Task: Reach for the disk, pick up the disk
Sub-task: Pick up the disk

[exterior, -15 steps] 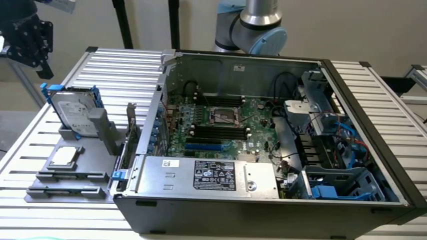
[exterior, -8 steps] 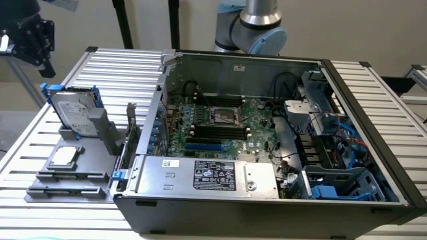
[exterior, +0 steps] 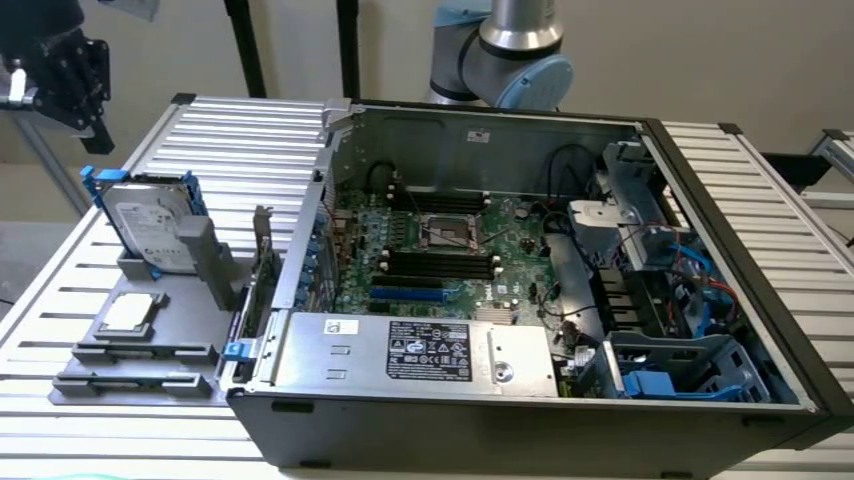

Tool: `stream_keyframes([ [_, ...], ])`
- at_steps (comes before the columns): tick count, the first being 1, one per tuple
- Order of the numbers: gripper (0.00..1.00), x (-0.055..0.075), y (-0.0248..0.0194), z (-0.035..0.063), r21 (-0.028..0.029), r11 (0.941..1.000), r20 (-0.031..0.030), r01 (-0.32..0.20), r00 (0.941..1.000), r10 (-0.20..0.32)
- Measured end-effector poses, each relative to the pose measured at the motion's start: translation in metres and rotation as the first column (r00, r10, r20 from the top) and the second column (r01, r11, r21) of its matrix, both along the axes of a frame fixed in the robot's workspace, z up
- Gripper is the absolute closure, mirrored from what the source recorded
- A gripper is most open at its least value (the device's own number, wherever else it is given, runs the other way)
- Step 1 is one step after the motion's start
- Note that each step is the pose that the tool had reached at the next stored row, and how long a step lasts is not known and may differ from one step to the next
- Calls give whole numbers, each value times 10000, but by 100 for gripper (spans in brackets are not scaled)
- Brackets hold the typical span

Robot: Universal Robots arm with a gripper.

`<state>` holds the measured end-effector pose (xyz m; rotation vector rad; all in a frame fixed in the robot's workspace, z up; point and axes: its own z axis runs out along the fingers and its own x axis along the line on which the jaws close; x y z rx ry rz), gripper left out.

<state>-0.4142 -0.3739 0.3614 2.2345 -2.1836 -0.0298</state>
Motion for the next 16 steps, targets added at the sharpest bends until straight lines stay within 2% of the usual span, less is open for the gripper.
stream_keyframes([
  [2, 88, -4, 0, -1, 0, 10000, 1, -1, 10000, 1],
  [5, 70, -7, 0, -12, 0, 10000, 3, -1, 10000, 1],
  [6, 70, -8, 0, -20, 0, 10000, 2, -1, 10000, 1],
  [8, 58, -8, 0, -39, 1, 10000, 3, -1, 10000, 1],
  [9, 58, -9, 0, -50, 0, 10000, 2, -1, 10000, 1],
  [11, 47, -10, 0, -78, 0, 10000, 3, -1, 10000, 1],
  [12, 47, -11, 0, -94, 0, 10000, 3, -1, 10000, 1],
  [13, 40, -11, 0, -113, 0, 10000, 3, -1, 10000, 1],
  [16, 40, -12, 0, -168, 0, 10000, 2, -1, 10000, 1],
])
